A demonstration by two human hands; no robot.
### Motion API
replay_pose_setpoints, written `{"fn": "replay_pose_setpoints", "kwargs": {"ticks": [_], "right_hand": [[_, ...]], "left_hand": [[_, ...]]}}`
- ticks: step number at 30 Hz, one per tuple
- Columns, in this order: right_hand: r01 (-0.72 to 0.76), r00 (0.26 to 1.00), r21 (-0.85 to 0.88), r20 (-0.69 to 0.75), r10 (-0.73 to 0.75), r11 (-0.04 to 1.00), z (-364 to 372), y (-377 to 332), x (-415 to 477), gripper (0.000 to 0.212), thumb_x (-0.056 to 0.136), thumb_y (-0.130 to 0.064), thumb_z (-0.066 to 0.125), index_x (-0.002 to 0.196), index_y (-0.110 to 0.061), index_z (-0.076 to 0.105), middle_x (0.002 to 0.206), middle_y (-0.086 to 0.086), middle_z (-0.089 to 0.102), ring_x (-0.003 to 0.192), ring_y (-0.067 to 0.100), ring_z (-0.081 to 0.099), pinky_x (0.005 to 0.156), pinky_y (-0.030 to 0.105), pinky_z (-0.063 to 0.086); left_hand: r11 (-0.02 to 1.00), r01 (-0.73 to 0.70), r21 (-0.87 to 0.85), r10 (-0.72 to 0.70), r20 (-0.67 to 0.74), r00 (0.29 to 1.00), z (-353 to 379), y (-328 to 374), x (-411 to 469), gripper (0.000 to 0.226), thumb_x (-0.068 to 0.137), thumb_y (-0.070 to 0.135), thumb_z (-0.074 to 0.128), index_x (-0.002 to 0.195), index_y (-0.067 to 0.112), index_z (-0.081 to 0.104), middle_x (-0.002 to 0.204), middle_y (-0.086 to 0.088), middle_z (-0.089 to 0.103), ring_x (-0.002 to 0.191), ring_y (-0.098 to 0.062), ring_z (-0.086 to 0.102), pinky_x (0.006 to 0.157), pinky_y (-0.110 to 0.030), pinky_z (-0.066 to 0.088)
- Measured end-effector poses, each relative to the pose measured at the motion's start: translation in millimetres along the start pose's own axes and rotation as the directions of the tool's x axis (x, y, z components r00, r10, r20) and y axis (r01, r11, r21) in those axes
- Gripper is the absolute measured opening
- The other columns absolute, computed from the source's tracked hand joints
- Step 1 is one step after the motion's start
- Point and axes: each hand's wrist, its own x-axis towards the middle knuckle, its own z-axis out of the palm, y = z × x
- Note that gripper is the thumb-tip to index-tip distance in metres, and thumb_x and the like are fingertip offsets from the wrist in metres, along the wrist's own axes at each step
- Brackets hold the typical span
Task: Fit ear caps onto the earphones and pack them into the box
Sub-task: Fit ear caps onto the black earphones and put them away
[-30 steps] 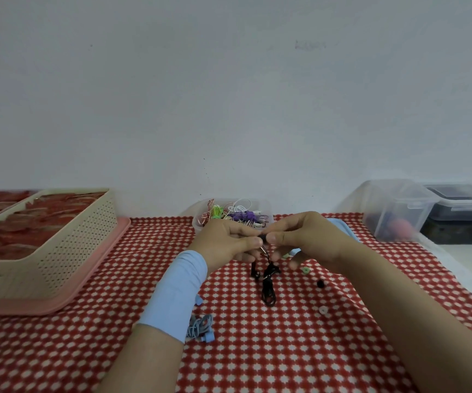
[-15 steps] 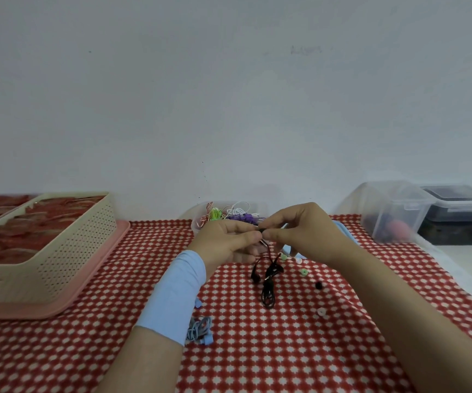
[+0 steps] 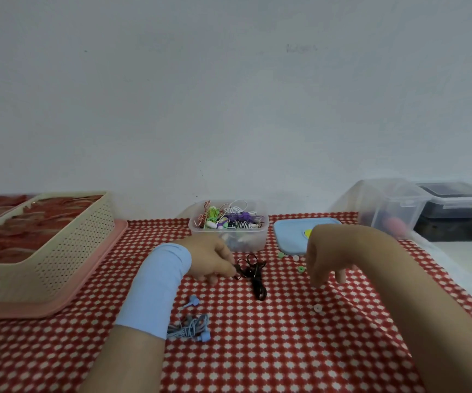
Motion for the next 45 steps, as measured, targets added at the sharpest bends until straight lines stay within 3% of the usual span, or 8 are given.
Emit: {"fn": "replay_pose_setpoints", "kwargs": {"ticks": [3,6,11,16,22,34,37,45], "right_hand": [[-0.052,0.999,-0.073,0.002,0.052,0.996,8,-6,7,0.022,0.079,-0.024,0.084,0.098,-0.014,0.079,0.085,-0.003,0.079,0.068,0.01,0.076,0.083,0.032,0.062],[-0.077,0.997,-0.103,-0.027,0.074,0.992,10,-7,11,0.029,0.08,-0.02,0.084,0.105,-0.012,0.072,0.094,0.003,0.078,0.076,0.015,0.076,0.087,0.035,0.061],[0.019,1.0,0.006,-0.009,-0.019,1.0,5,-4,6,0.016,0.085,-0.023,0.078,0.099,-0.015,0.078,0.091,-0.002,0.078,0.073,0.011,0.076,0.056,0.019,0.053],[0.226,0.967,0.188,-0.162,-0.196,0.956,3,-11,7,0.012,0.086,-0.012,0.076,0.093,-0.02,0.081,0.083,-0.007,0.079,0.065,0.007,0.075,0.066,0.024,0.061],[0.373,0.911,0.327,-0.306,-0.276,0.868,11,-19,14,0.012,0.086,-0.013,0.078,0.095,-0.021,0.08,0.073,-0.007,0.077,0.059,0.011,0.071,0.061,0.028,0.06],[0.463,0.873,0.57,-0.427,-0.237,0.678,16,-25,18,0.005,0.089,-0.014,0.076,0.093,-0.015,0.08,0.082,0.002,0.079,0.063,0.015,0.071,0.051,0.03,0.052],[0.475,0.868,0.614,-0.446,-0.219,0.631,16,-26,17,0.01,0.088,-0.014,0.078,0.098,-0.015,0.079,0.083,0.001,0.079,0.065,0.02,0.071,0.049,0.028,0.051],[0.494,0.867,0.762,-0.467,-0.173,0.419,19,-28,19,0.008,0.091,-0.017,0.075,0.094,-0.011,0.08,0.089,0.01,0.078,0.061,0.019,0.064,0.05,0.029,0.044]], "left_hand": [[0.991,0.049,0.127,-0.054,0.034,0.998,0,2,-3,0.018,0.084,0.04,0.073,0.097,0.027,0.071,0.086,0.007,0.074,0.075,-0.007,0.07,0.075,-0.027,0.059],[0.982,0.0,0.187,0.023,-0.121,0.992,2,6,0,0.012,0.085,0.039,0.072,0.093,0.03,0.073,0.095,0.011,0.07,0.091,-0.009,0.067,0.08,-0.023,0.051],[0.977,-0.197,0.079,0.208,-0.174,0.963,12,20,3,0.011,0.084,0.021,0.074,0.091,0.029,0.076,0.084,0.02,0.069,0.08,0.003,0.062,0.072,-0.014,0.047],[0.967,-0.138,0.214,0.169,-0.134,0.977,24,22,9,0.025,0.075,0.031,0.081,0.098,0.037,0.074,0.103,0.017,0.066,0.094,-0.005,0.06,0.089,-0.029,0.052],[0.969,-0.147,0.199,0.182,-0.17,0.969,31,19,16,0.026,0.076,0.024,0.081,0.101,0.029,0.073,0.09,0.018,0.061,0.091,-0.007,0.06,0.083,-0.023,0.05],[0.927,-0.339,-0.16,0.283,-0.292,0.913,16,15,13,0.015,0.094,0.032,0.062,0.1,0.03,0.076,0.1,0.011,0.074,0.093,-0.003,0.065,0.087,-0.021,0.048],[0.851,-0.376,-0.367,0.278,-0.293,0.915,16,17,10,0.017,0.098,0.022,0.056,0.101,0.028,0.072,0.092,0.005,0.076,0.076,-0.003,0.066,0.068,-0.013,0.05],[0.494,-0.294,-0.818,0.158,-0.247,0.956,27,19,17,0.019,0.095,0.014,0.061,0.109,0.003,0.067,0.093,-0.011,0.073,0.074,-0.013,0.067,0.067,-0.023,0.056]]}}
